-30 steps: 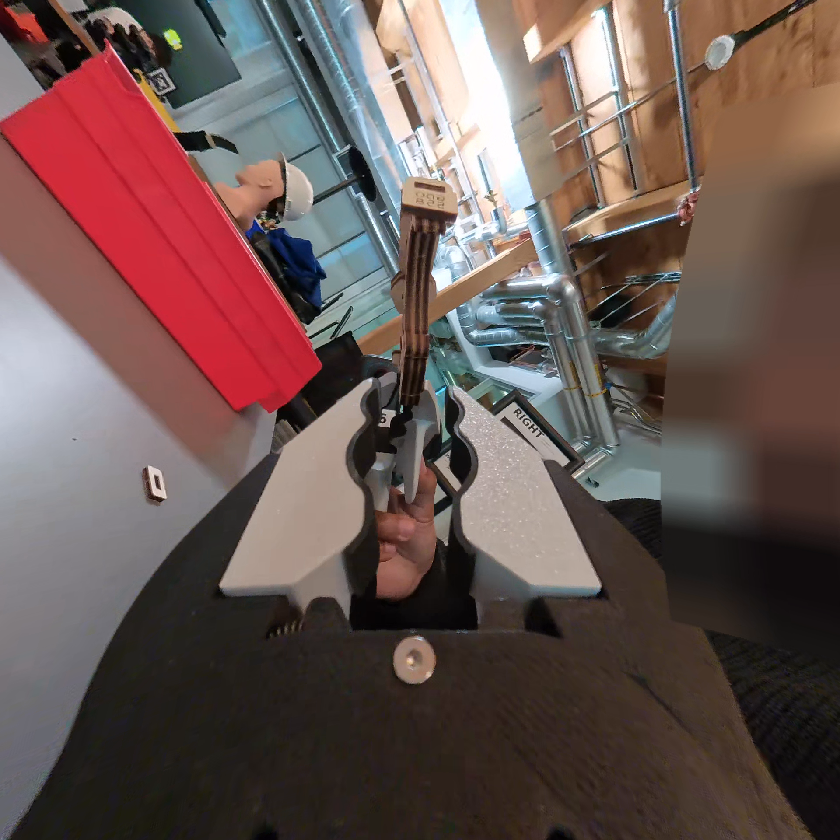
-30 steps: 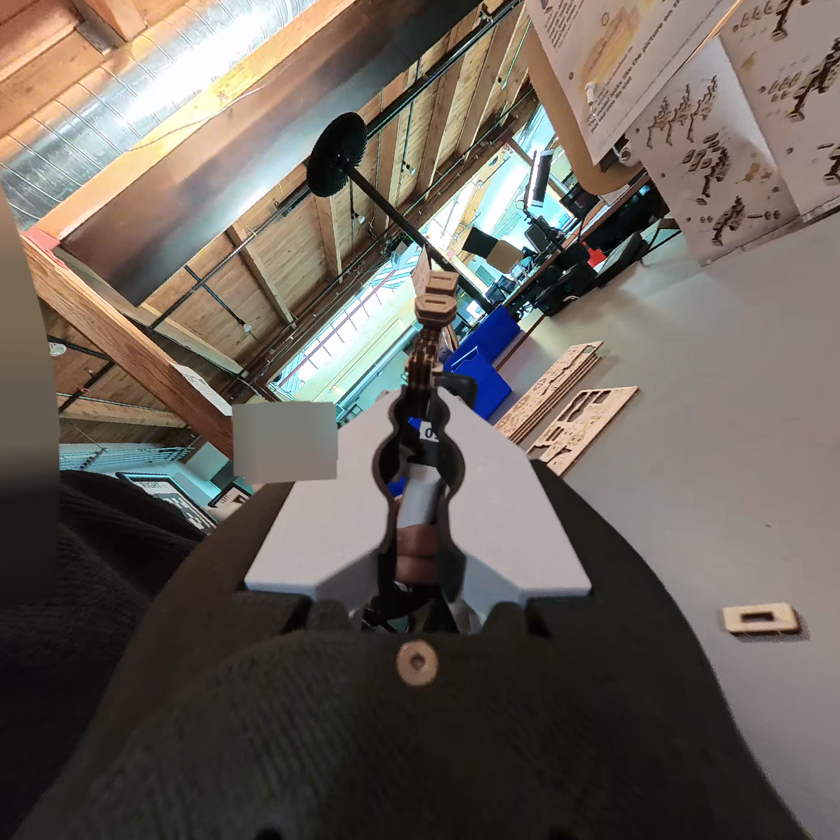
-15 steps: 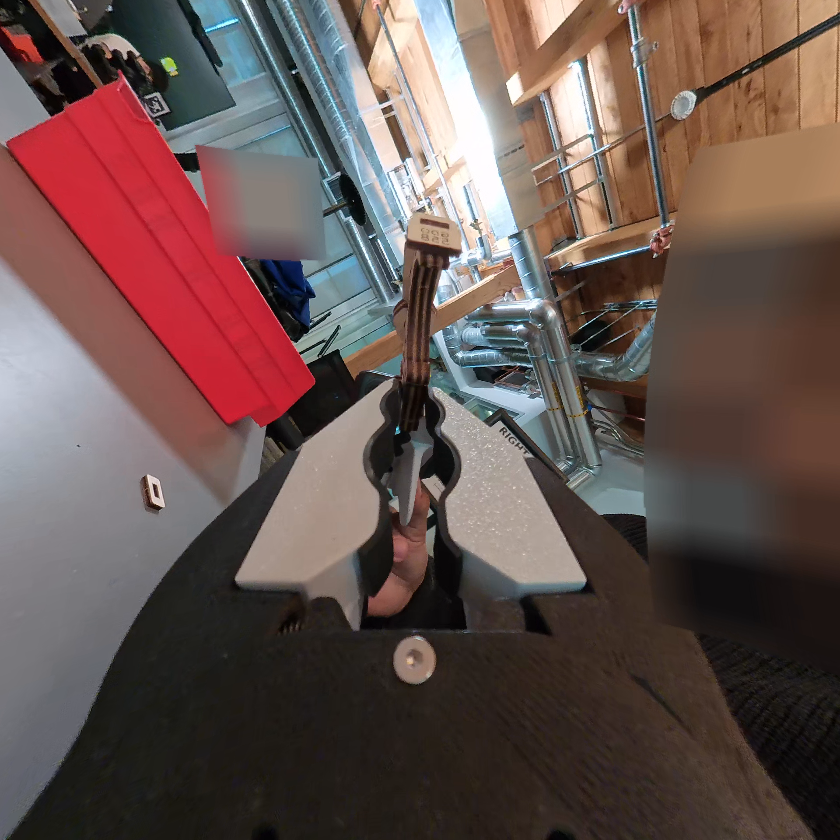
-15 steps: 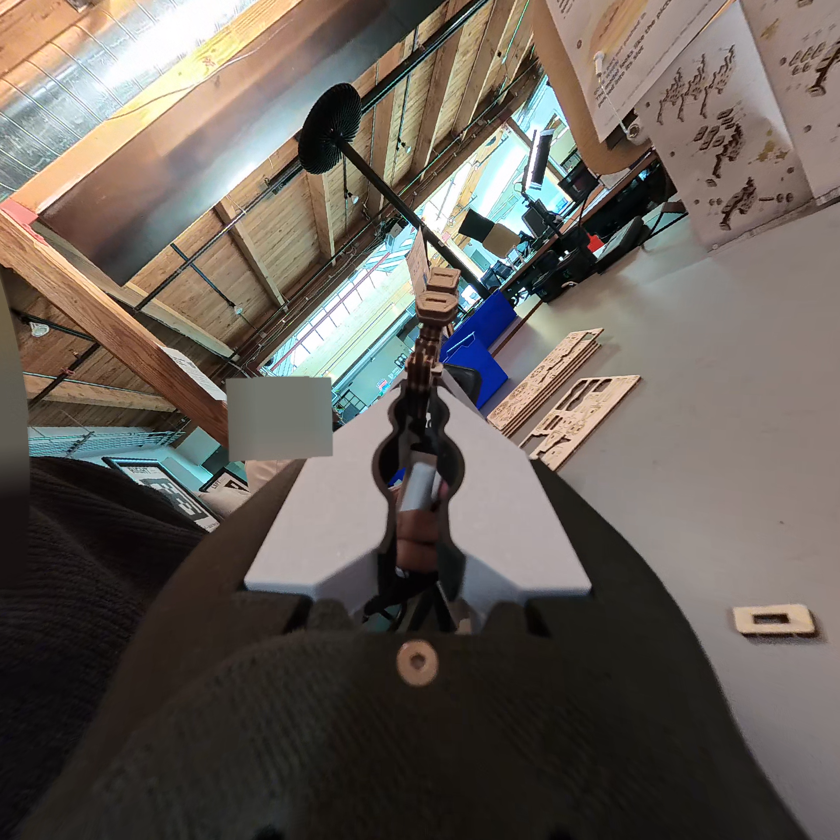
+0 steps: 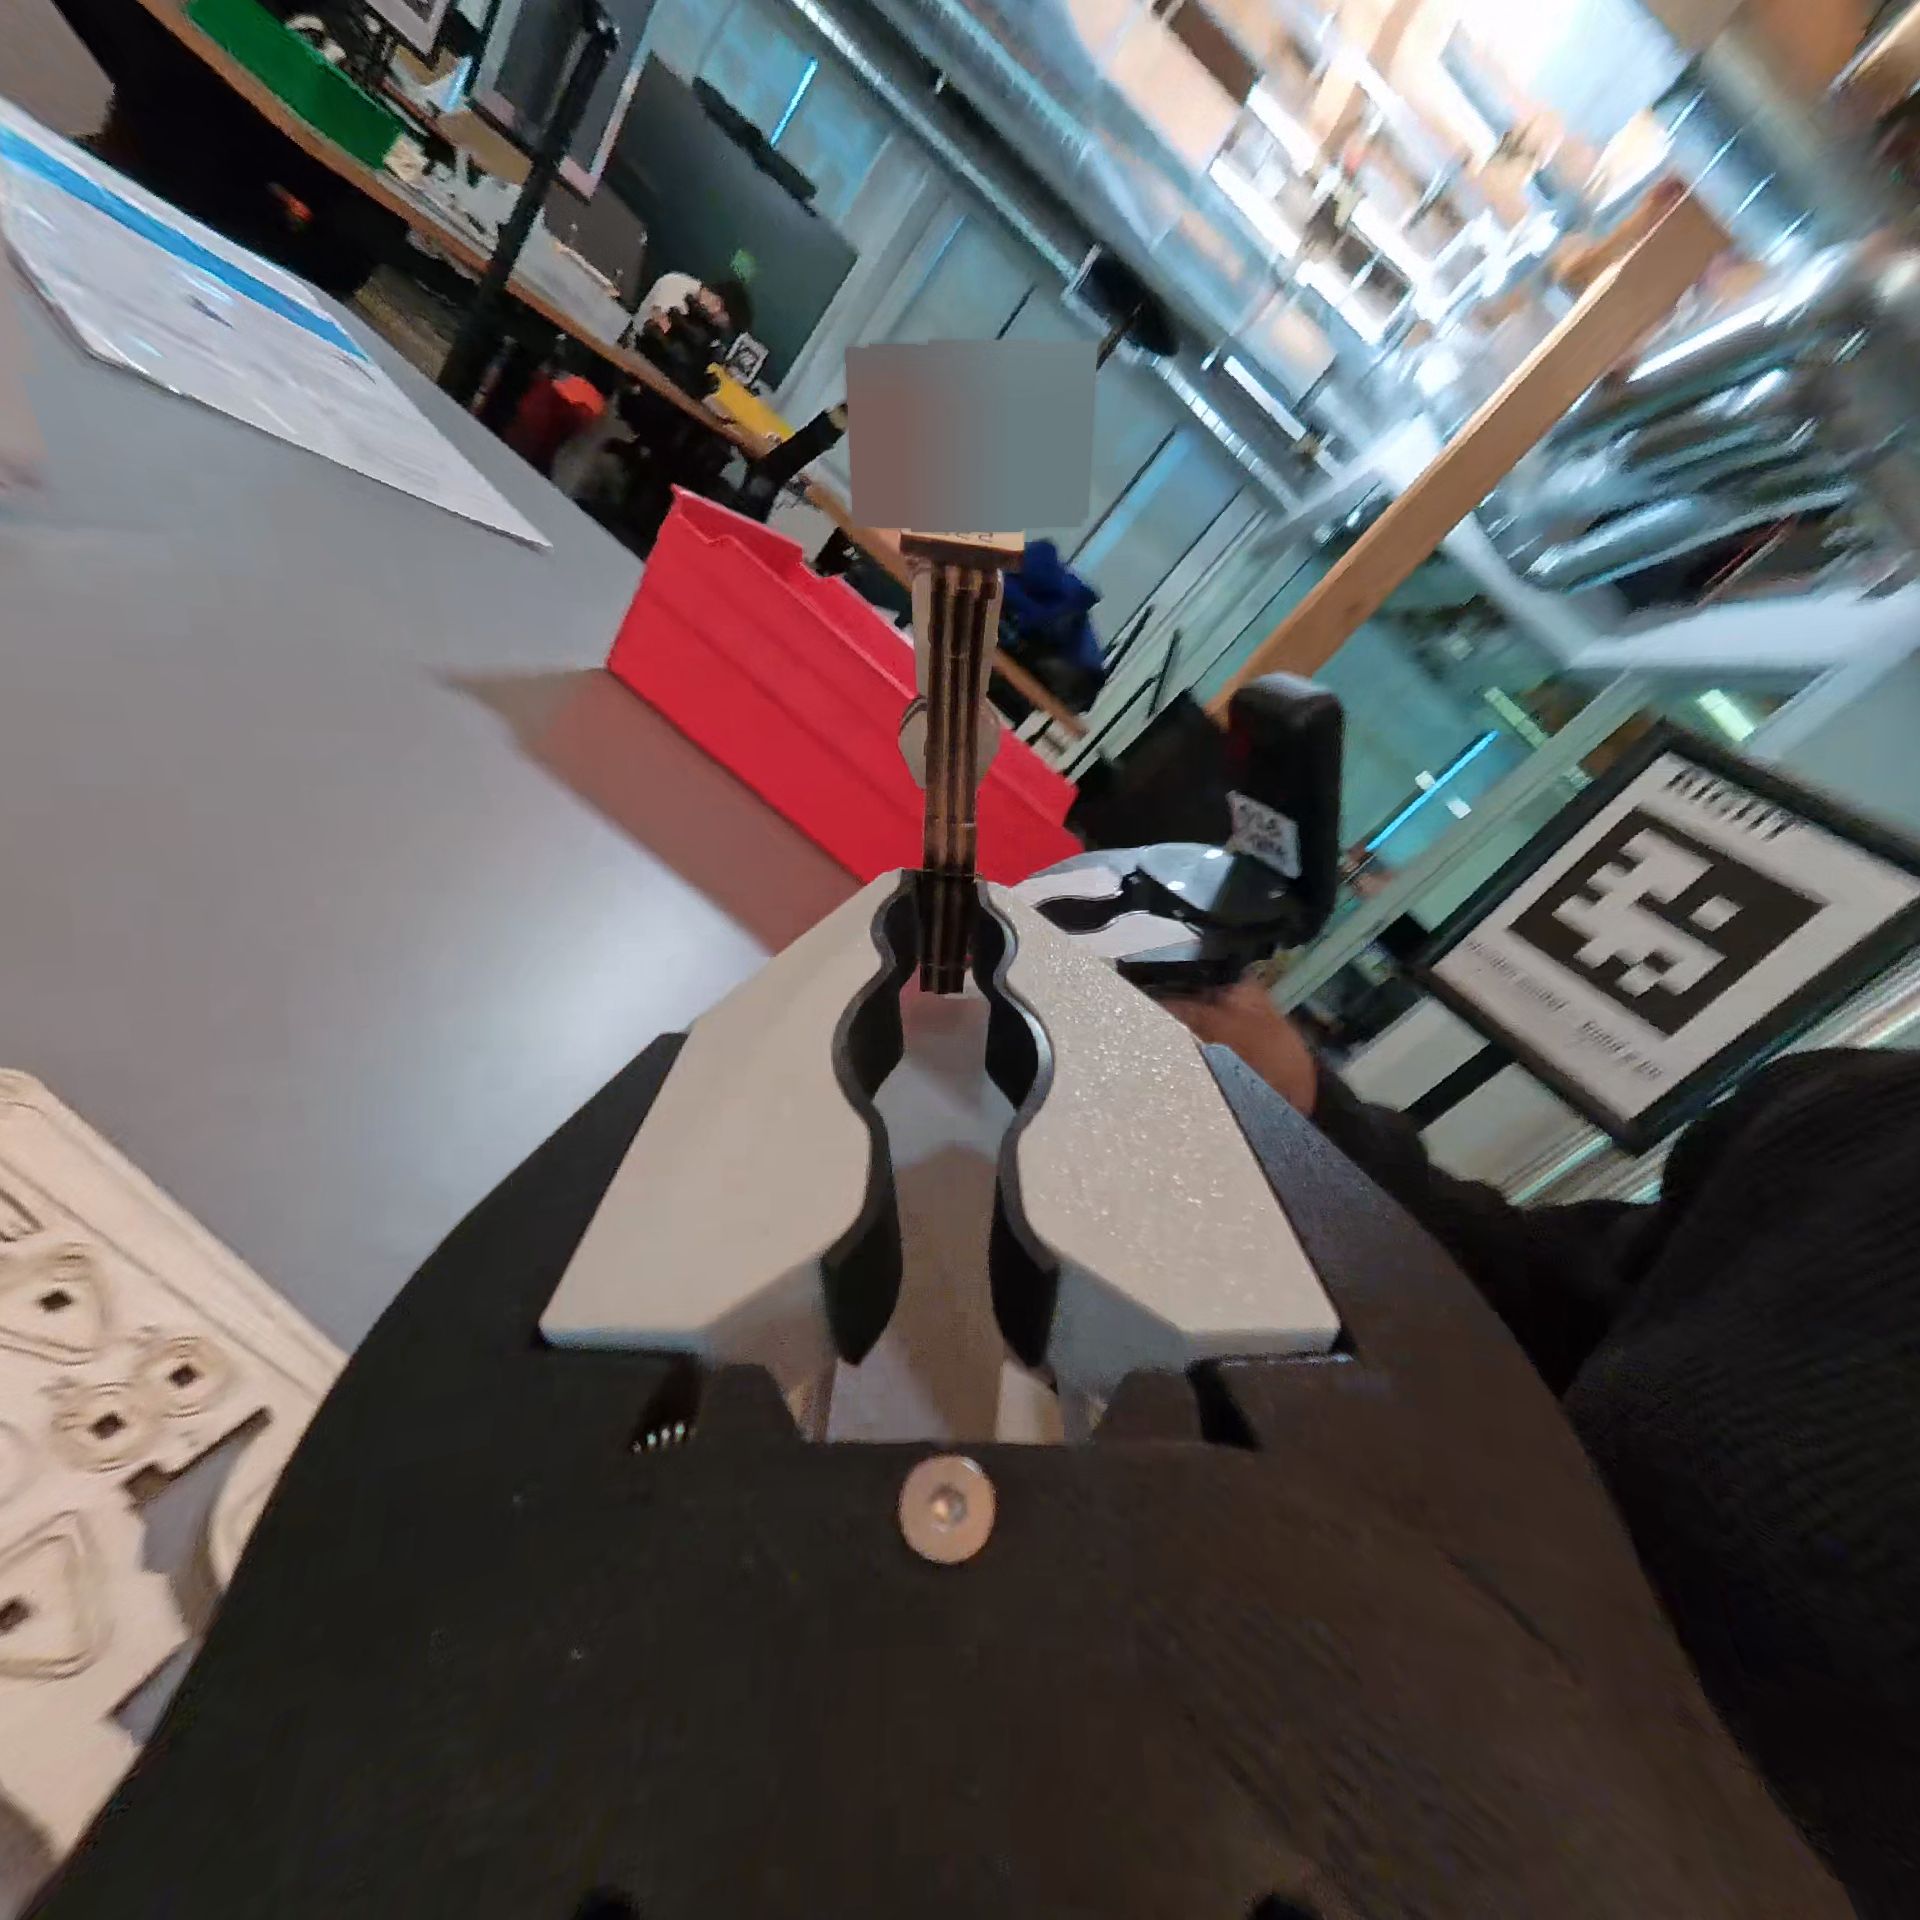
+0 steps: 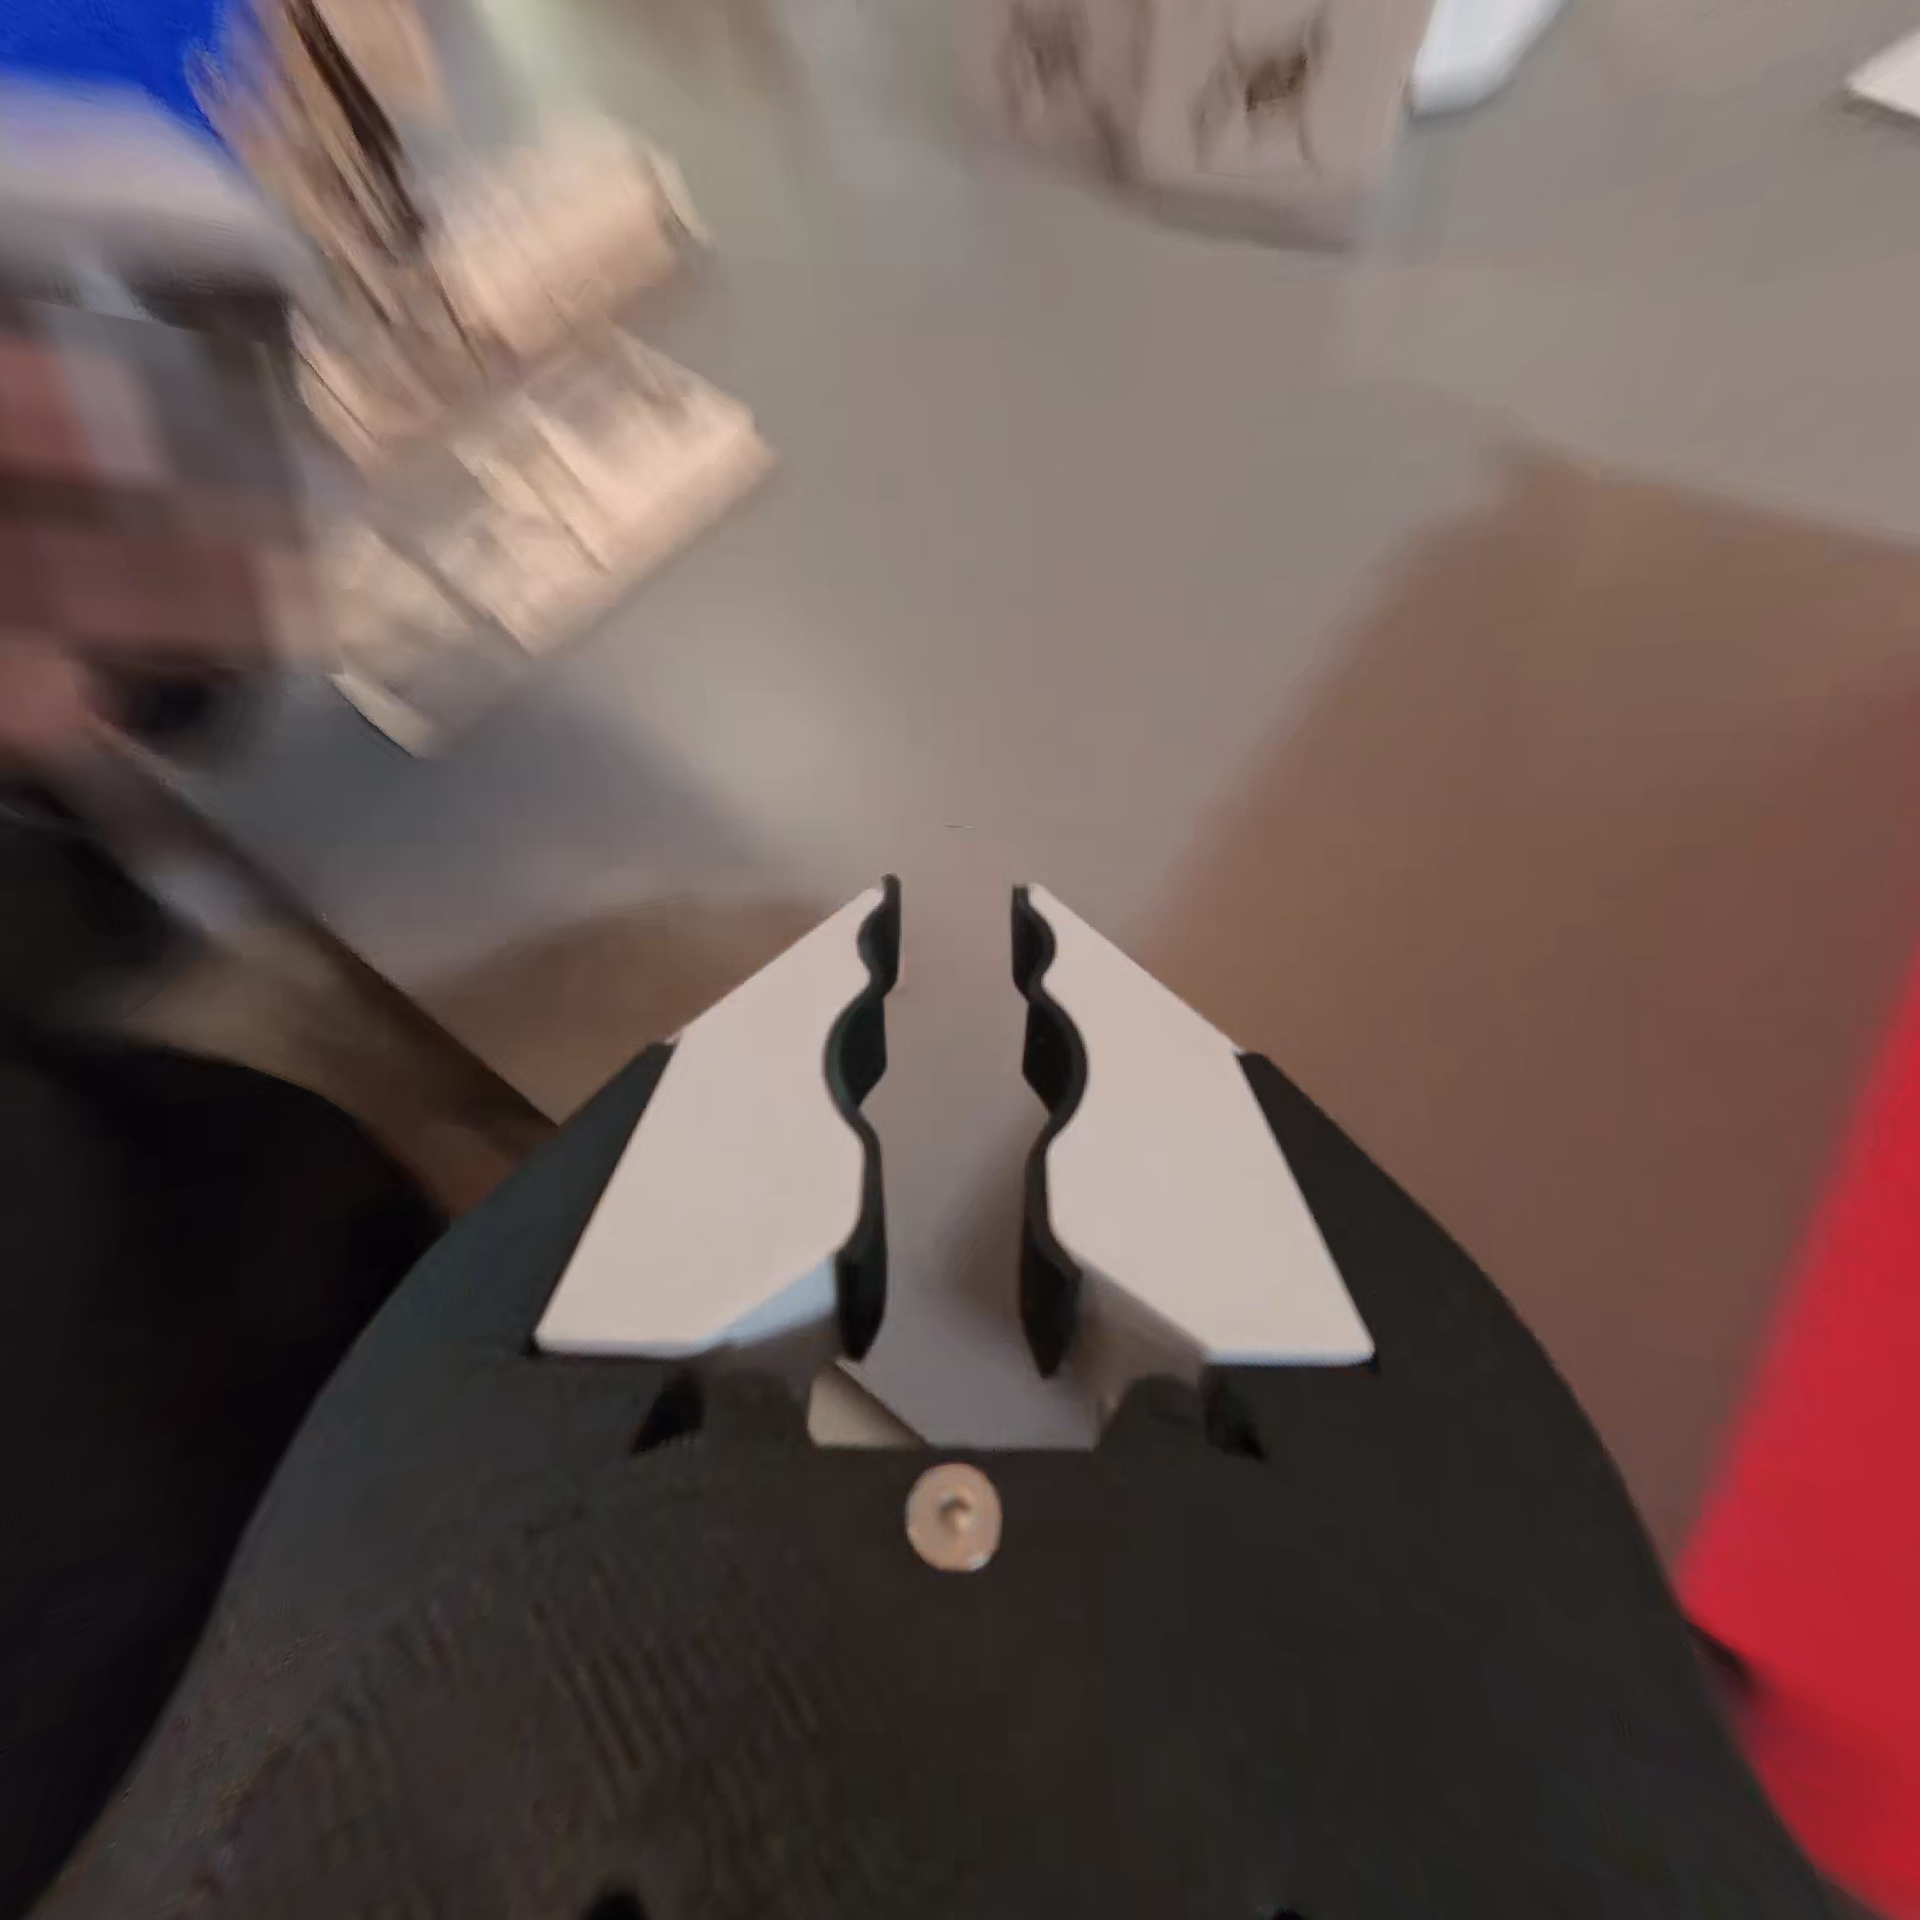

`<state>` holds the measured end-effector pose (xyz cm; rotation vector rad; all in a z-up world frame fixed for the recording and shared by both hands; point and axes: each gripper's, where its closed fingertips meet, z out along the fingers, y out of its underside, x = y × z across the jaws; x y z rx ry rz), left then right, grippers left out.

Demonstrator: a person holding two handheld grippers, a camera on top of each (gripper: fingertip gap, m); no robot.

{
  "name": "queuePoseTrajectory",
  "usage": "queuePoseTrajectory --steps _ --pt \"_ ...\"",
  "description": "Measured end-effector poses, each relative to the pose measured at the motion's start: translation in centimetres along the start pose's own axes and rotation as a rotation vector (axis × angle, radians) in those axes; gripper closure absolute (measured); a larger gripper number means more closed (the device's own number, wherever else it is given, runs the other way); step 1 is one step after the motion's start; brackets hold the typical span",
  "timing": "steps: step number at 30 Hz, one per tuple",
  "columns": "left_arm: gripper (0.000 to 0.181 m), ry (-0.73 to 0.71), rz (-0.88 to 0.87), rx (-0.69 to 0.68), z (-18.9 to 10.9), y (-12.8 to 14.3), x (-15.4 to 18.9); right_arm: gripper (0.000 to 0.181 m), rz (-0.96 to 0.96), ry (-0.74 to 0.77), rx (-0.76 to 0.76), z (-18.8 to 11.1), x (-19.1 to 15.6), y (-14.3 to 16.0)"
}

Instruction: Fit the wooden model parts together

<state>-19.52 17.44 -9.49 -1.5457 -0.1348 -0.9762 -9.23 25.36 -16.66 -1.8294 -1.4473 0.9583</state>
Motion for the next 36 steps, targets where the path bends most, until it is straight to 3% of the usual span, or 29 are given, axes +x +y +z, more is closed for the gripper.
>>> queuePoseTrajectory --steps 2,5,8,25,29,36 --pt "0.174 -0.022 0.045 -0.021 0.0 0.1 -0.1 0.160 -0.077 0.048 -0.095 0.5 -0.3 1.3" --pt "0.175 -0.006 0.017 -0.027 0.2 0.5 -0.1 0.153 -0.071 -0.027 -0.168 1.7 -2.8 2.6" --pt "0.174 0.006 0.001 -0.037 0.4 0.9 0.0 0.150 -0.136 0.045 -0.238 2.4 -2.4 3.8" --pt "0.175 0.033 0.025 -0.074 1.2 2.0 0.9 0.162 -0.133 0.038 -0.226 3.5 -2.3 4.0" --pt "0.175 0.066 0.030 -0.081 1.3 2.2 1.4 0.163 -0.136 -0.015 -0.064 2.4 -3.4 1.0" --pt "0.175 0.167 0.027 -0.108 1.7 2.8 2.9 0.163 0.129 -0.356 0.385 -2.8 -5.9 -5.6"
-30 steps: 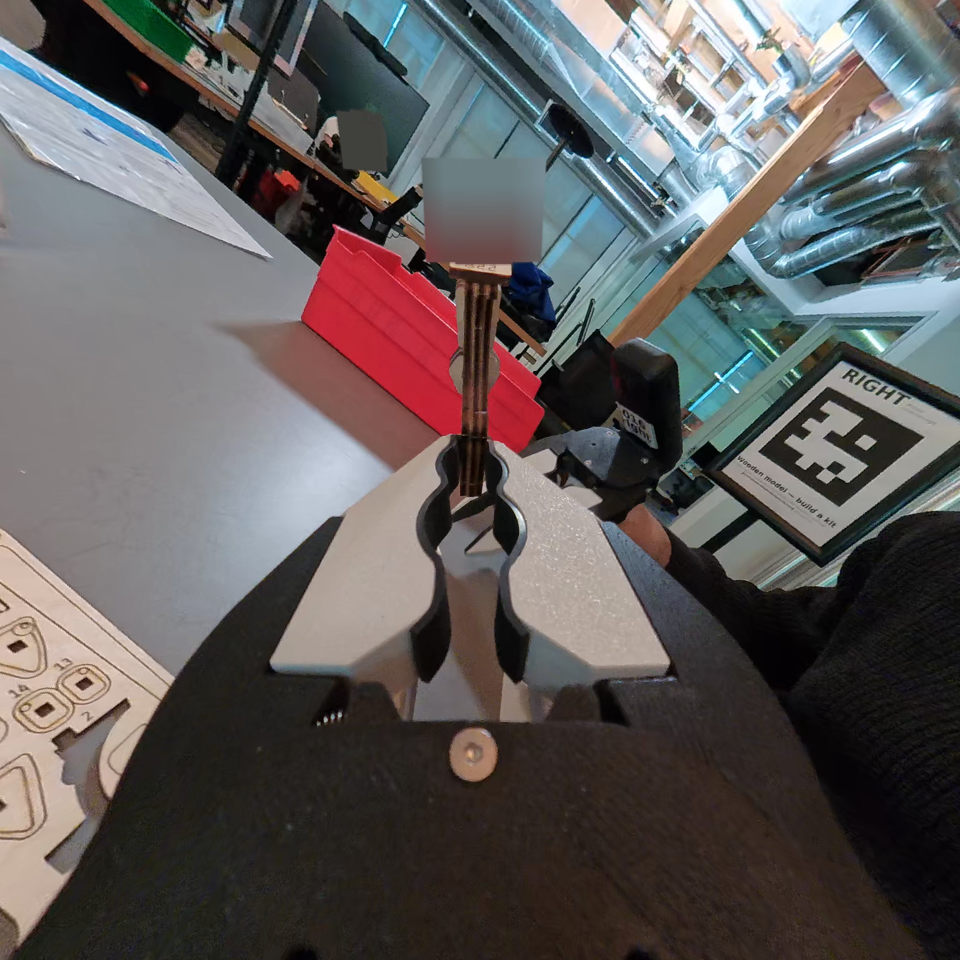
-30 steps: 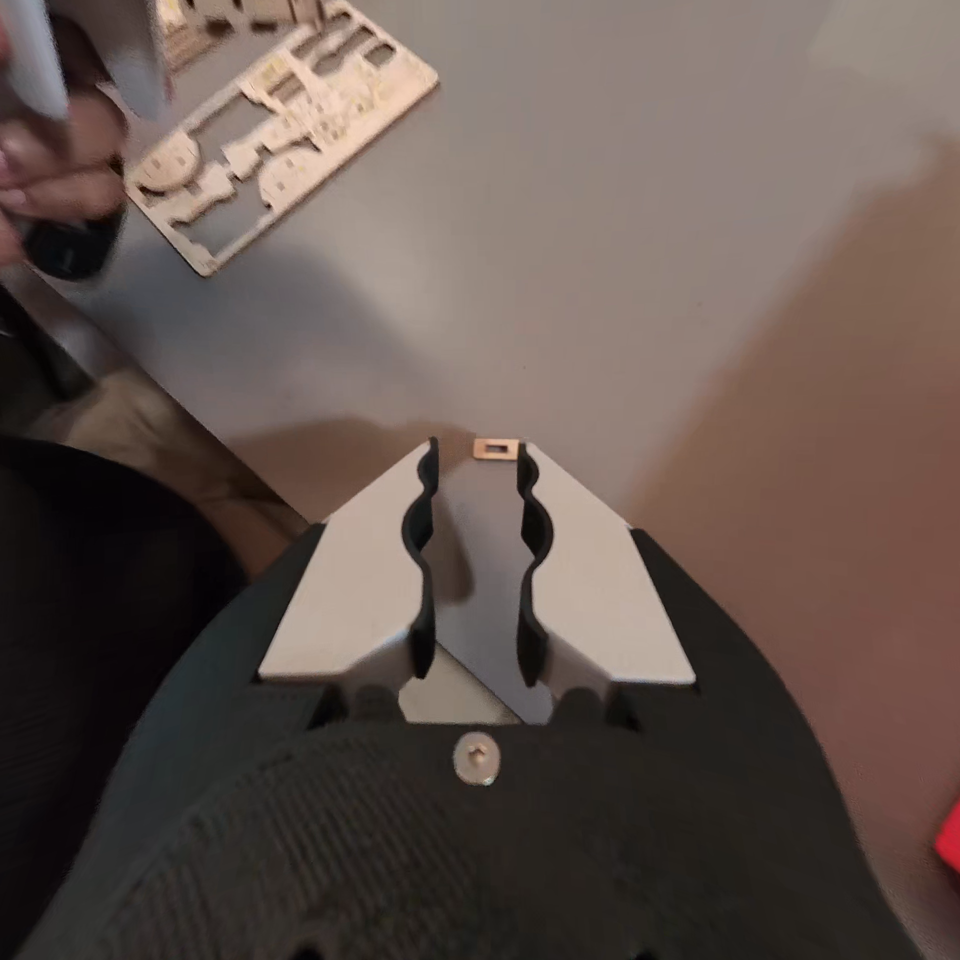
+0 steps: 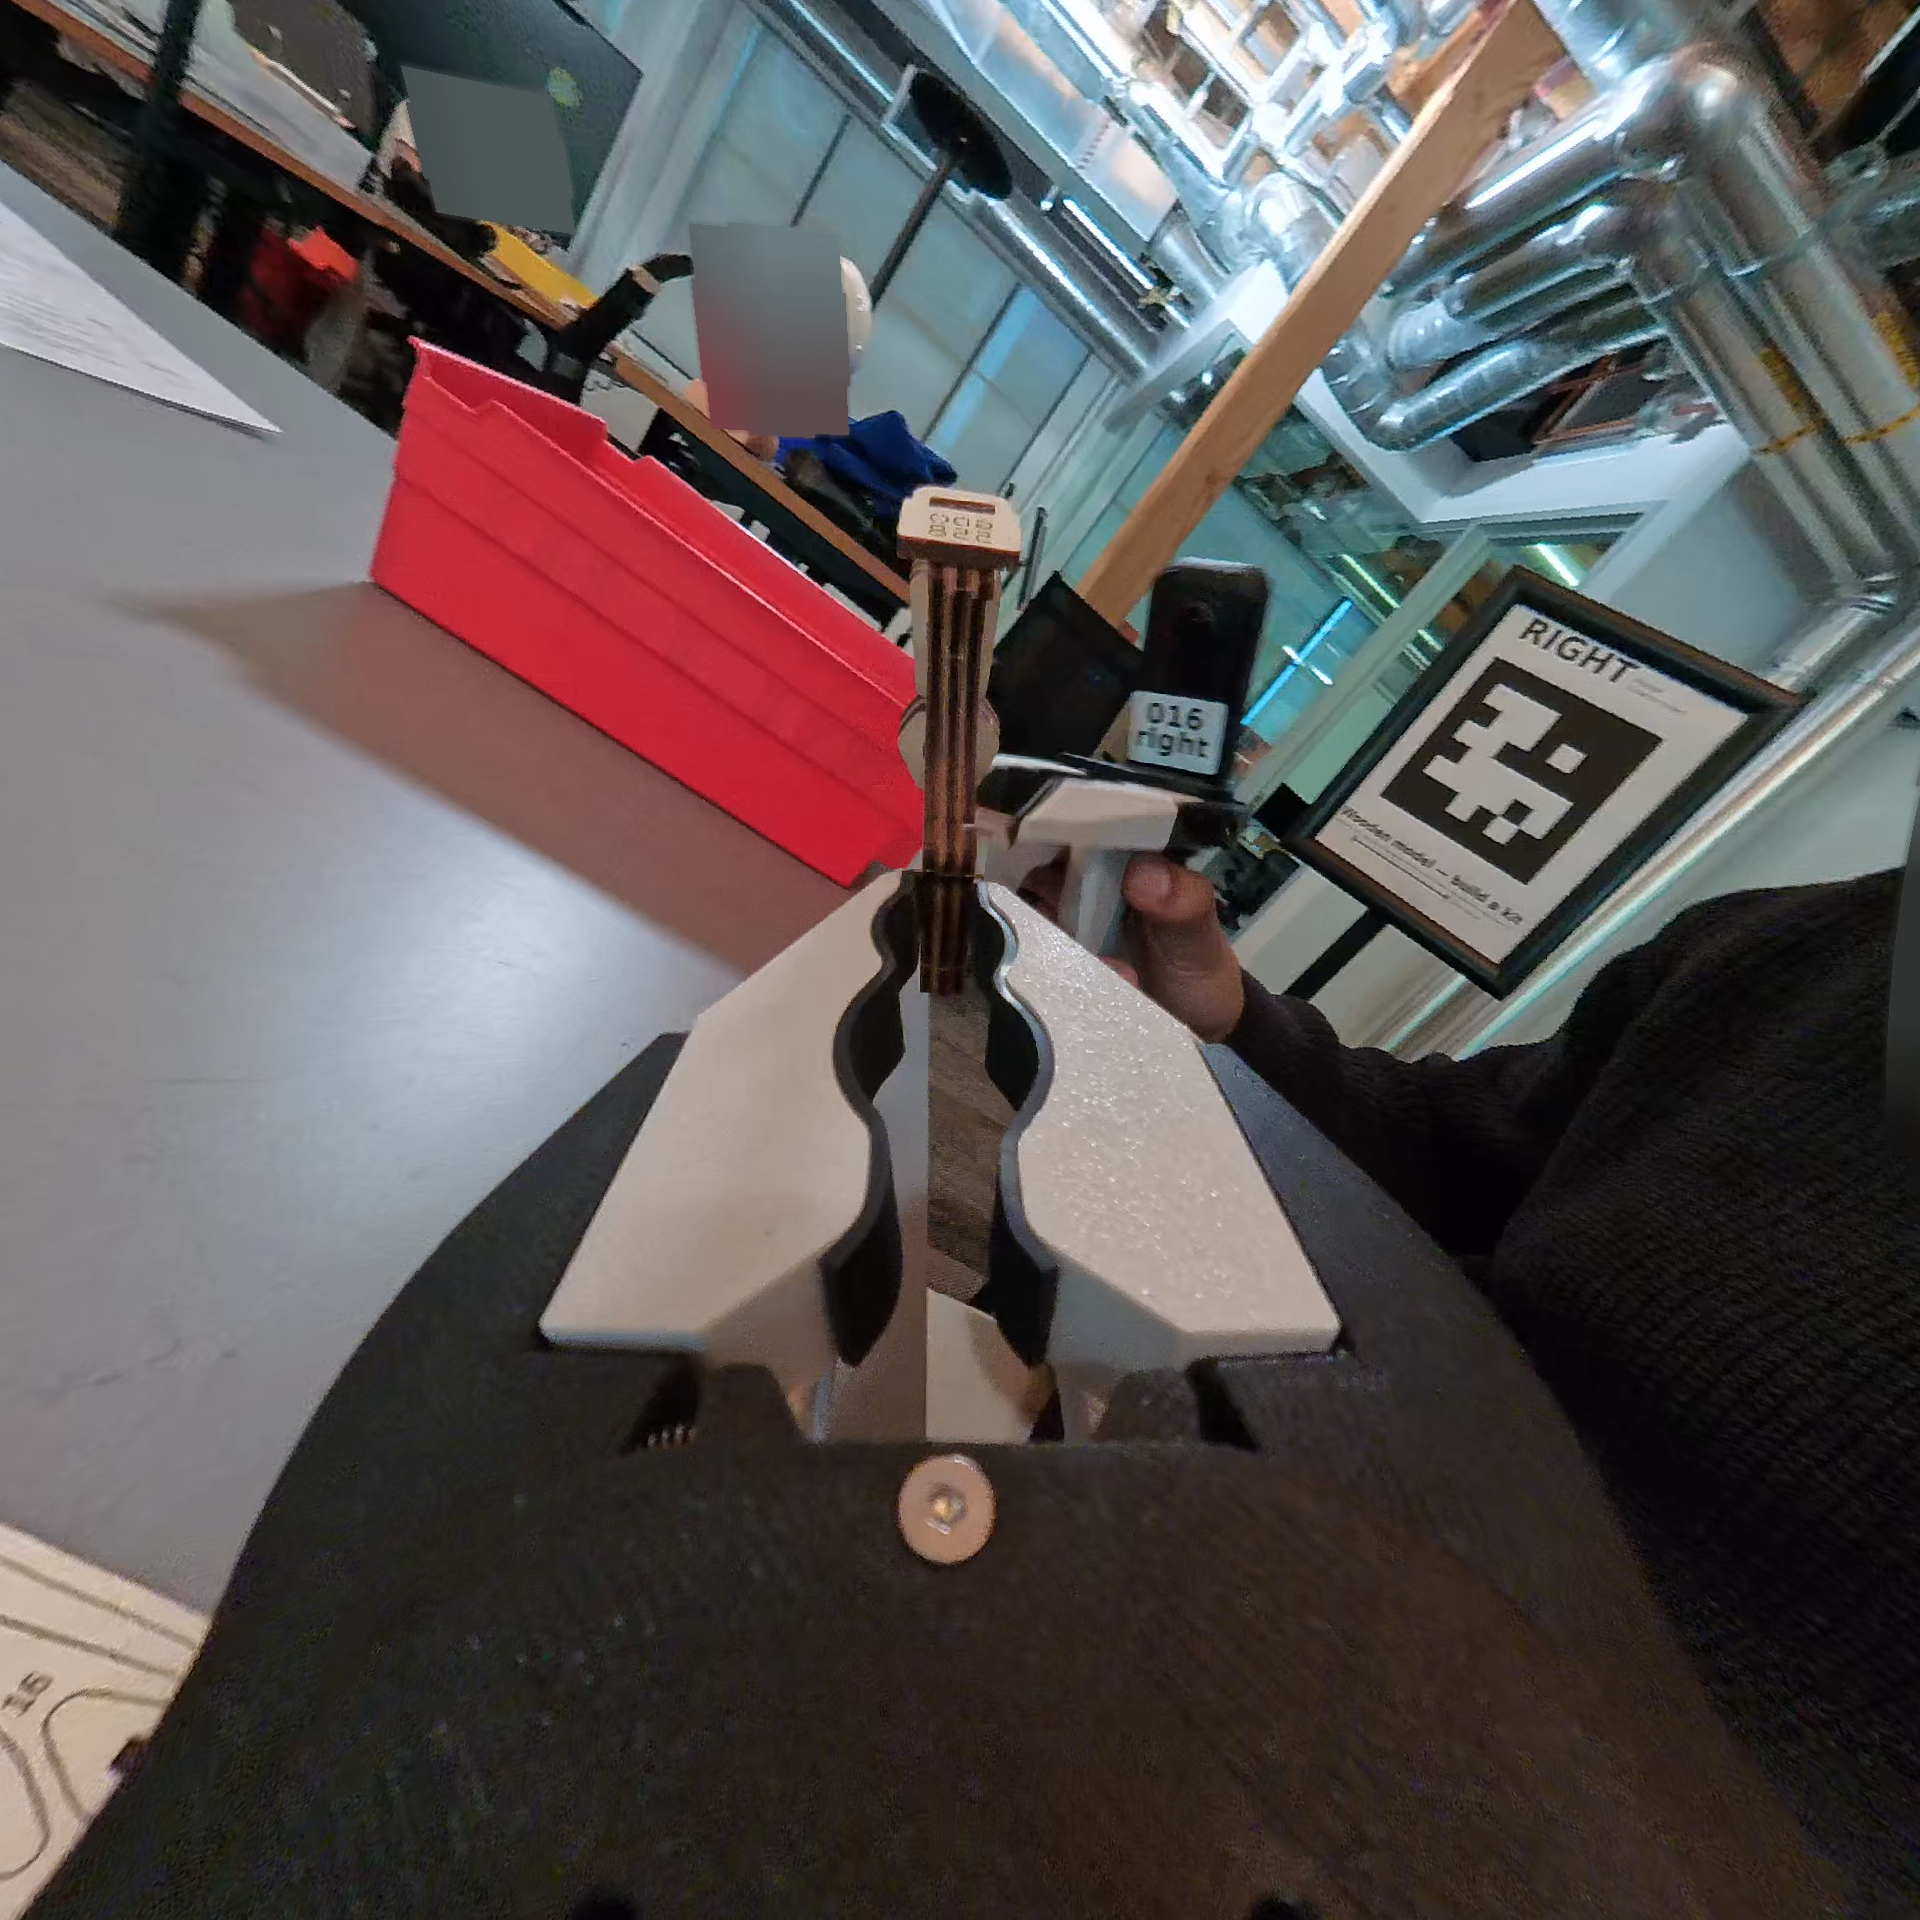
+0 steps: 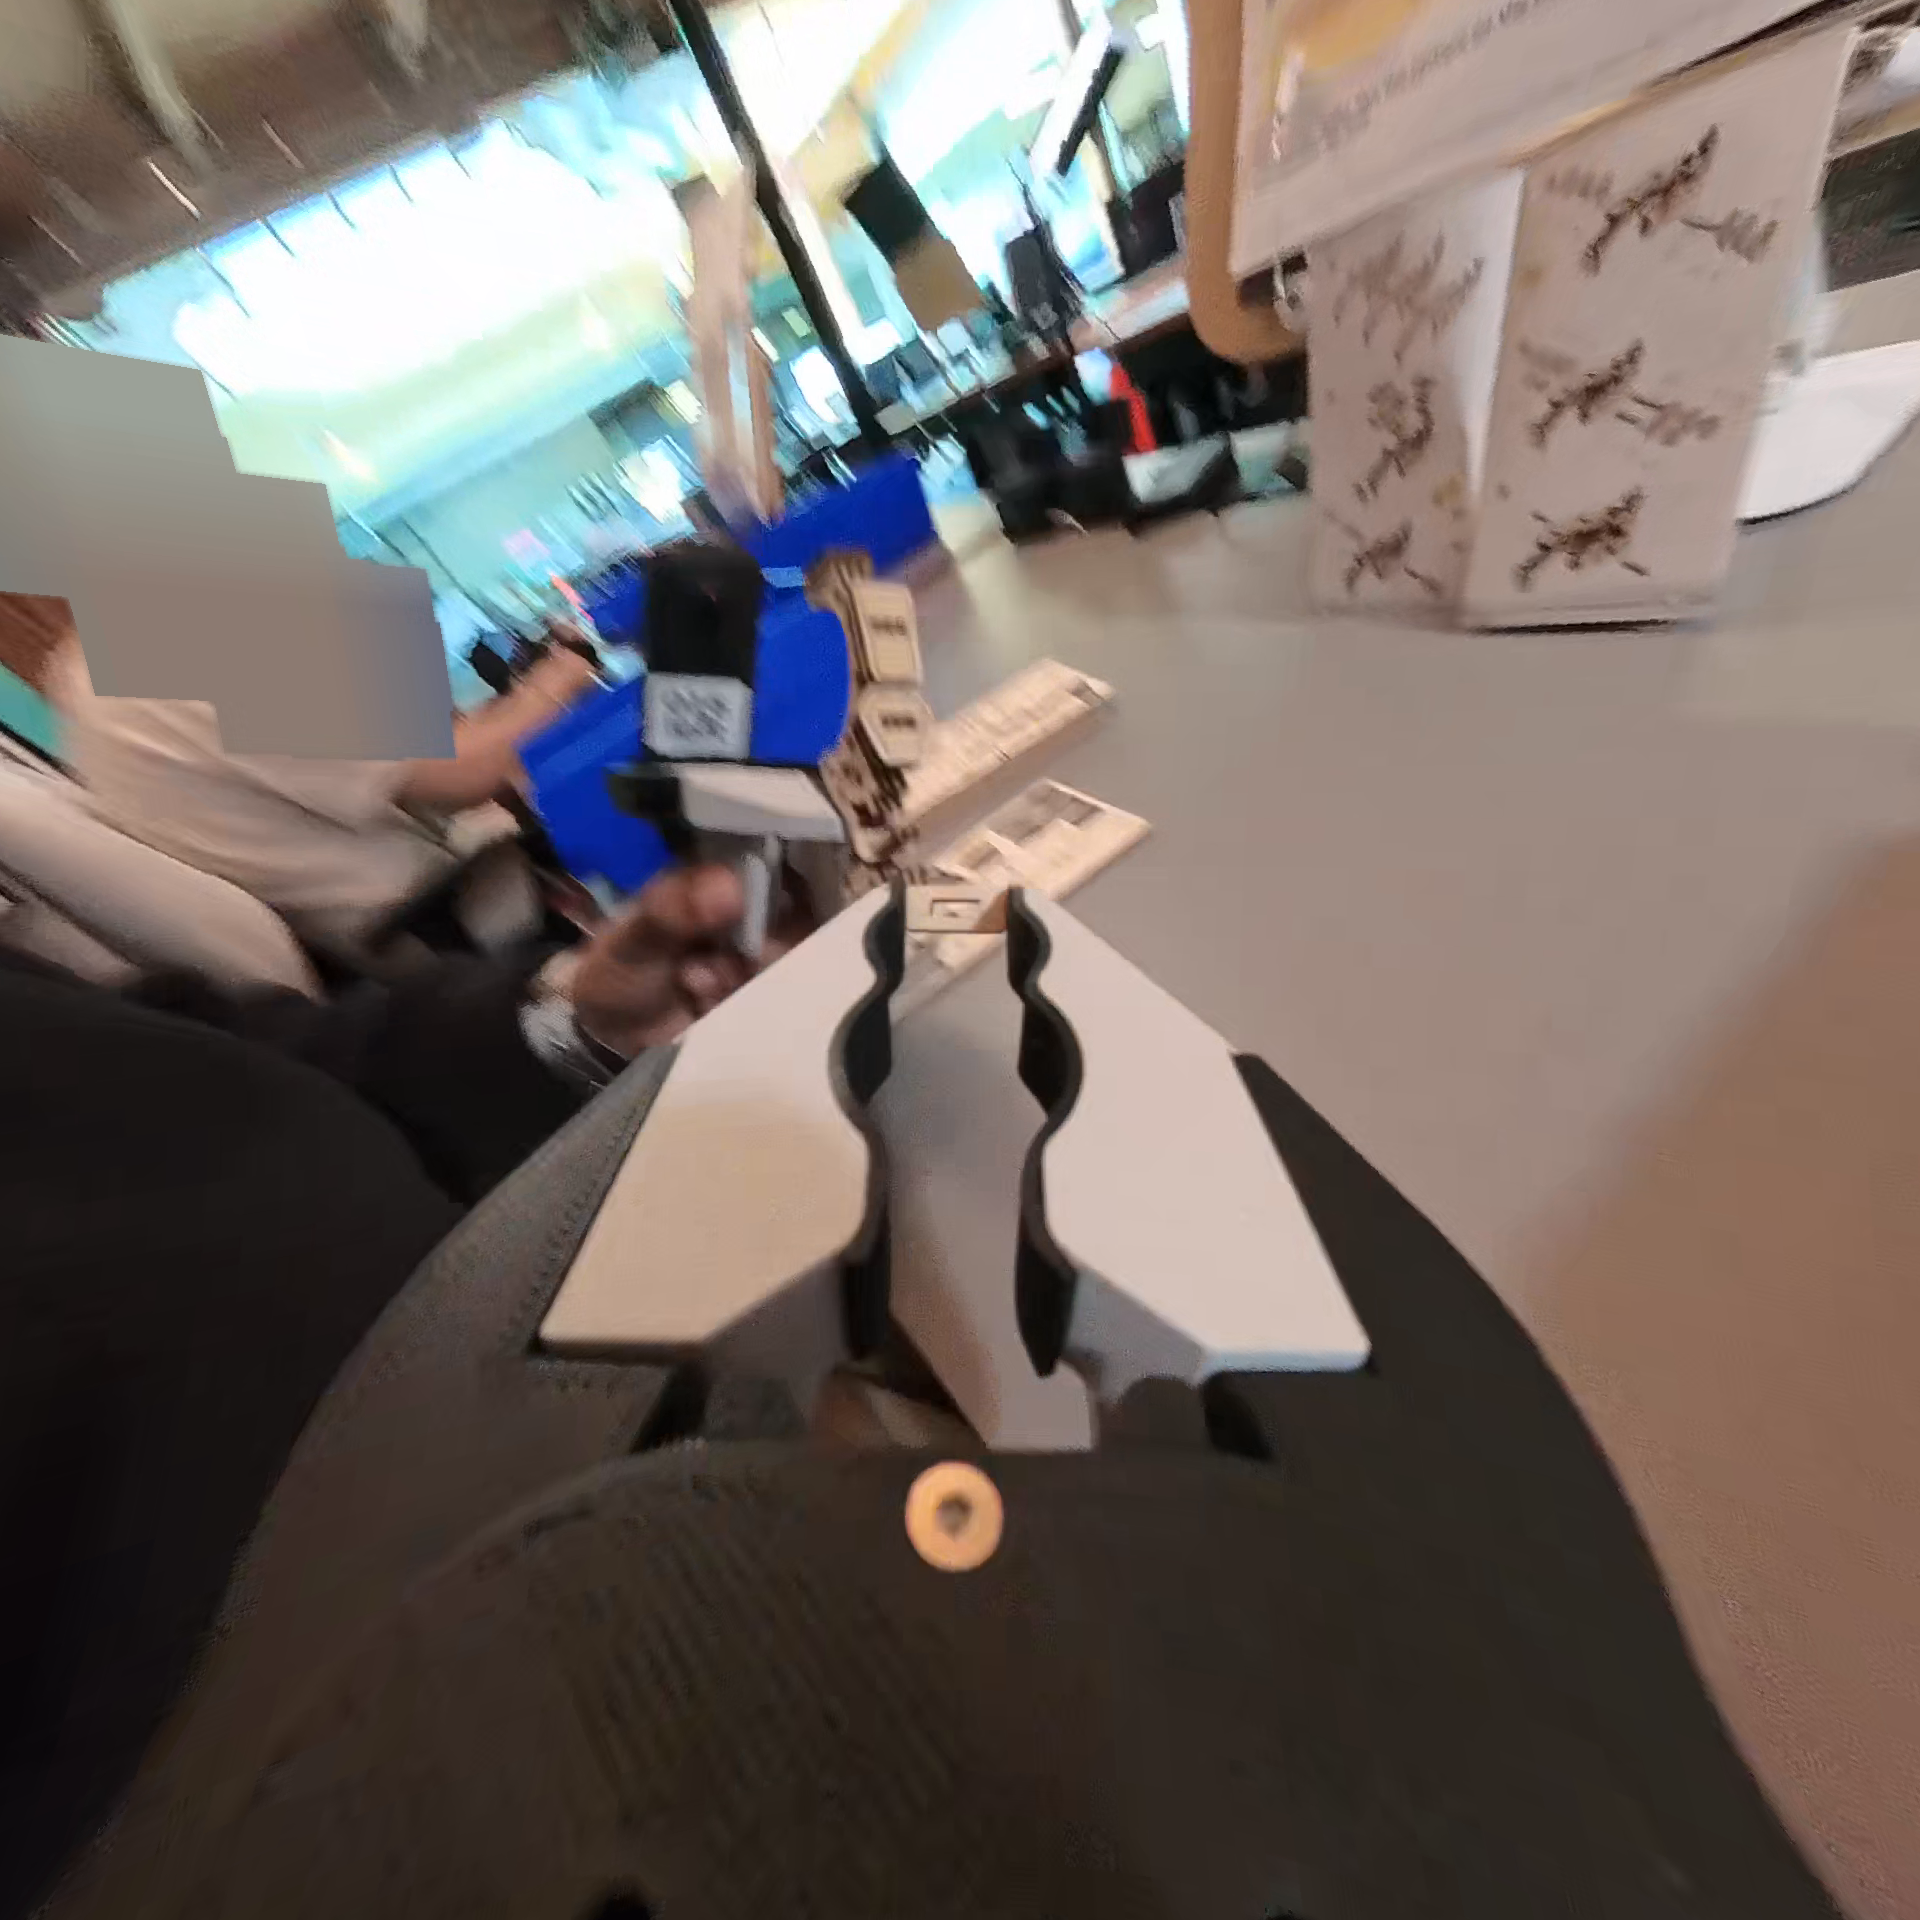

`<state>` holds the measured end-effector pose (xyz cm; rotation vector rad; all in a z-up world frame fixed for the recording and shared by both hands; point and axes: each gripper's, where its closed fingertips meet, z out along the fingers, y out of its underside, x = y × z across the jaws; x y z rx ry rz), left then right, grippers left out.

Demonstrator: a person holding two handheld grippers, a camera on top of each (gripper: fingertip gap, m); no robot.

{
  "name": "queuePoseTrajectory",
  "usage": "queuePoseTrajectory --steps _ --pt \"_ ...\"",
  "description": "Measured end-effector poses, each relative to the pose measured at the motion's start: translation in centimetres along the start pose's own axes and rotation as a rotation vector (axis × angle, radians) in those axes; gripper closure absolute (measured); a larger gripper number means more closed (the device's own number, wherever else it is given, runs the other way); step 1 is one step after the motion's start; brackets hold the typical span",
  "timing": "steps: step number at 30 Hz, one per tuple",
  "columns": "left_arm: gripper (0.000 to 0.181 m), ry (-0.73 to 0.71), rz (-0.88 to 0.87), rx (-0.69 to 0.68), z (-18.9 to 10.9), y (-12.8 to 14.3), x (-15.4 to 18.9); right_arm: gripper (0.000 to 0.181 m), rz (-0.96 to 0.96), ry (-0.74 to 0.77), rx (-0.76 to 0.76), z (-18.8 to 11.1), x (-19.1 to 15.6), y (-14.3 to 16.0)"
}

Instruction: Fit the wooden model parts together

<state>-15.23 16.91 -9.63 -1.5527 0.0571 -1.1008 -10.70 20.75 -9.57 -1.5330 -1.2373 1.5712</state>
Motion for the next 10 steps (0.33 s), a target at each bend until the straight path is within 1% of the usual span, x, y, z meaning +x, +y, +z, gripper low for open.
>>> queuePoseTrajectory --steps 2,4,10 --pt "0.175 0.044 -0.003 -0.004 0.2 0.1 0.7 0.164 0.113 -0.104 0.089 -0.5 -0.8 -1.2" --pt "0.175 0.094 -0.012 -0.002 0.4 0.1 1.4 0.164 0.187 -0.175 0.142 -0.7 -1.2 -1.7" --pt "0.175 0.190 -0.024 -0.014 0.7 0.5 2.9 0.163 0.229 -0.310 0.156 0.0 -3.7 -1.6"
